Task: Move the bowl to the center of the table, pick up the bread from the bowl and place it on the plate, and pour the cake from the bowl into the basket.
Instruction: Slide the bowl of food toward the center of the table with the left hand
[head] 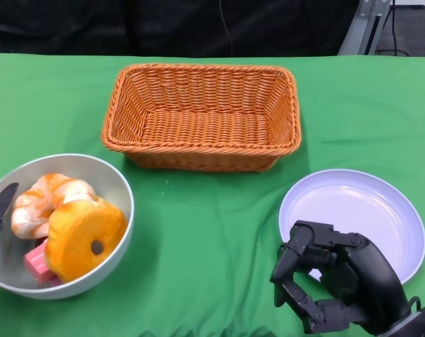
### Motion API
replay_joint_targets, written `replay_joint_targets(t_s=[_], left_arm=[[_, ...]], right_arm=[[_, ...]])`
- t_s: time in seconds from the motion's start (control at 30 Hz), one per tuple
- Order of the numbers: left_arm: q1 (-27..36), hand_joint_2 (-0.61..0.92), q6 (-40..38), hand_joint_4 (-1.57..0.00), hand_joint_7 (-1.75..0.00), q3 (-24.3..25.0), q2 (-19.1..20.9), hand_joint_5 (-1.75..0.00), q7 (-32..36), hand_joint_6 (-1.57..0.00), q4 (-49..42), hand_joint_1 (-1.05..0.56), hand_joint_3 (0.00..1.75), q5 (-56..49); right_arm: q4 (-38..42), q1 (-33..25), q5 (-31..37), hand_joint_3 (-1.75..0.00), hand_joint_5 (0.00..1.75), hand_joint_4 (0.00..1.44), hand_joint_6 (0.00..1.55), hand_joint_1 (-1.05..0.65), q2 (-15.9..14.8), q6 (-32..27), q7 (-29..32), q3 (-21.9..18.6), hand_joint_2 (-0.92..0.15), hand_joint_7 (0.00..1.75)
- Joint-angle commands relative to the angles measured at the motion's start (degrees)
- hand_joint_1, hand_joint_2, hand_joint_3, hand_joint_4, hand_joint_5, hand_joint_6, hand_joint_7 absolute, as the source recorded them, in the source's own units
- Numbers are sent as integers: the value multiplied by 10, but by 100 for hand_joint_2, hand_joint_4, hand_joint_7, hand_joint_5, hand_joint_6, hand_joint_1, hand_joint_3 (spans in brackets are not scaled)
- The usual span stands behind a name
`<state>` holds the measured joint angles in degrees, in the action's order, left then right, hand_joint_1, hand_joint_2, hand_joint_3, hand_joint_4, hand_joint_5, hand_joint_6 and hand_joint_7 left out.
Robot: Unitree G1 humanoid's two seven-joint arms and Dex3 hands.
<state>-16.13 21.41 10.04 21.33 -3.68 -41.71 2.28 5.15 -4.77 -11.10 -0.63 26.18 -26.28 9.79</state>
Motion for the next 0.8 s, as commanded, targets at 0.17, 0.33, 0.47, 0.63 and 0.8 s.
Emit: replay_joint_targets(t_s=[0.17,0.33,0.47,0.63,0.8], left_arm=[[41,92,-57,-45,0,-5,-40,0,6,-35,74,-55,53,1],[57,92,-90,-44,0,-5,-65,0,20,-35,123,-57,53,2],[66,92,-121,-42,0,-8,-80,0,25,-34,155,-60,53,1],[88,92,-182,-40,0,-23,-100,0,46,-32,223,-59,55,-18],[99,92,-229,-39,0,-31,-123,0,53,-31,271,-53,58,-19]], right_arm=[[-6,-3,0,-111,157,82,79,-5,-4,2,3,-3,-46,120],[-10,-5,-2,-110,156,81,78,-5,-6,-4,2,-2,-46,120],[-13,-6,-6,-110,156,81,78,-4,-6,-10,1,-1,-46,120],[-15,-7,-2,-112,157,81,78,-4,-5,-7,3,0,-45,120],[-18,-9,-3,-113,158,81,78,-4,-5,-9,3,1,-44,121]])
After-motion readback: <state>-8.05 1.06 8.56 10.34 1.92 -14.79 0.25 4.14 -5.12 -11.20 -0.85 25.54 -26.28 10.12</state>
